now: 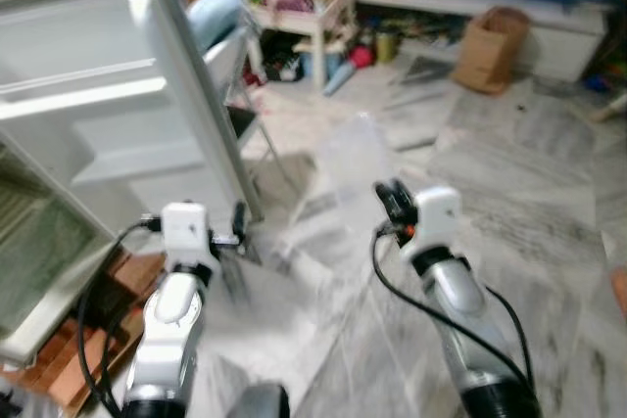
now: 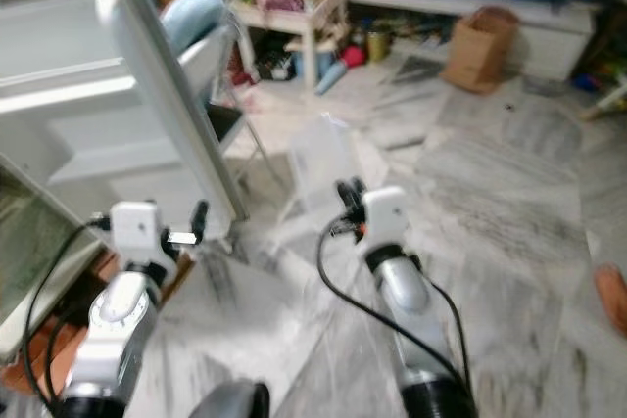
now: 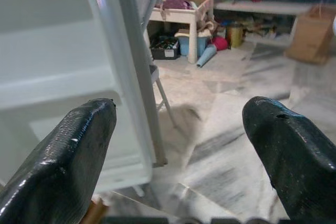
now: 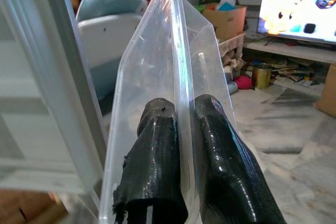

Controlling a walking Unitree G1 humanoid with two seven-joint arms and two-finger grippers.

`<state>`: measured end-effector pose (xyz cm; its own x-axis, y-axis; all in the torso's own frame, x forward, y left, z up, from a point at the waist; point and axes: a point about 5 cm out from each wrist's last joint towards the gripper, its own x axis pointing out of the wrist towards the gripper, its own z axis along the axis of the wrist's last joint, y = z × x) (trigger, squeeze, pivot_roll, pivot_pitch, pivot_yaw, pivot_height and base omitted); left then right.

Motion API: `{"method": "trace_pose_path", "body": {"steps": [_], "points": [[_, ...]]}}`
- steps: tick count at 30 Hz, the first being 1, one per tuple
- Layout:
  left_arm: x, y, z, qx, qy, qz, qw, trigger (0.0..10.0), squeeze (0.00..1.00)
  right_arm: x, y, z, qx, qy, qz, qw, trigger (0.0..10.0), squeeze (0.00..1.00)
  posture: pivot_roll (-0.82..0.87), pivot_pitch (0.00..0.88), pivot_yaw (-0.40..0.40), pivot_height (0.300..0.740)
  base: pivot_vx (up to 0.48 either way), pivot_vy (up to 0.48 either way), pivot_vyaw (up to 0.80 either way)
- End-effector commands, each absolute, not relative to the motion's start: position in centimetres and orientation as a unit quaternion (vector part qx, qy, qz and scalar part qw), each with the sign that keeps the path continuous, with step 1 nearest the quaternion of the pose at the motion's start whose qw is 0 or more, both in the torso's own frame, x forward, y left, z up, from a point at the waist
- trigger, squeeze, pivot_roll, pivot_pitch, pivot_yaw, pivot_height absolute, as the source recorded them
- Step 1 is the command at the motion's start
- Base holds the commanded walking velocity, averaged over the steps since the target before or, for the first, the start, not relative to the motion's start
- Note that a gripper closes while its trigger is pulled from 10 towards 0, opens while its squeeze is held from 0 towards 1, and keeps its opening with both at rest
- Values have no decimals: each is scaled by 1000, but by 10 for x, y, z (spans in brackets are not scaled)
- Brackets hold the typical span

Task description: Restocking fridge

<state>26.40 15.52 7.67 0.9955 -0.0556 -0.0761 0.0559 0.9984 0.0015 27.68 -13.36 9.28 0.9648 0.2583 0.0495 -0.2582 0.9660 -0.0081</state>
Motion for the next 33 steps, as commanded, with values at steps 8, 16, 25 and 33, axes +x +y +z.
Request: {"method": "trace_pose_path", "body": {"steps": [8, 16, 25, 33], "points": [[255, 174, 76, 10, 34, 38, 999, 10000, 0, 290, -118, 98, -2, -30, 170, 985, 10000, 0, 99, 39, -66, 740, 0, 0, 520], [253, 180, 75, 25, 40, 46, 998, 10000, 0, 293, -111, 94, -8, -24, 182, 983, 10000, 0, 107, 45, -54, 740, 0, 0, 100], [250, 181, 76, 39, 42, 38, 998, 10000, 0, 291, -110, 93, -2, -22, 178, 984, 10000, 0, 89, 69, -18, 740, 0, 0, 800], [241, 188, 78, -21, 56, 56, 997, 10000, 0, 289, -111, 92, 20, -20, 166, 986, 10000, 0, 84, 74, -7, 740, 0, 0, 800]]}}
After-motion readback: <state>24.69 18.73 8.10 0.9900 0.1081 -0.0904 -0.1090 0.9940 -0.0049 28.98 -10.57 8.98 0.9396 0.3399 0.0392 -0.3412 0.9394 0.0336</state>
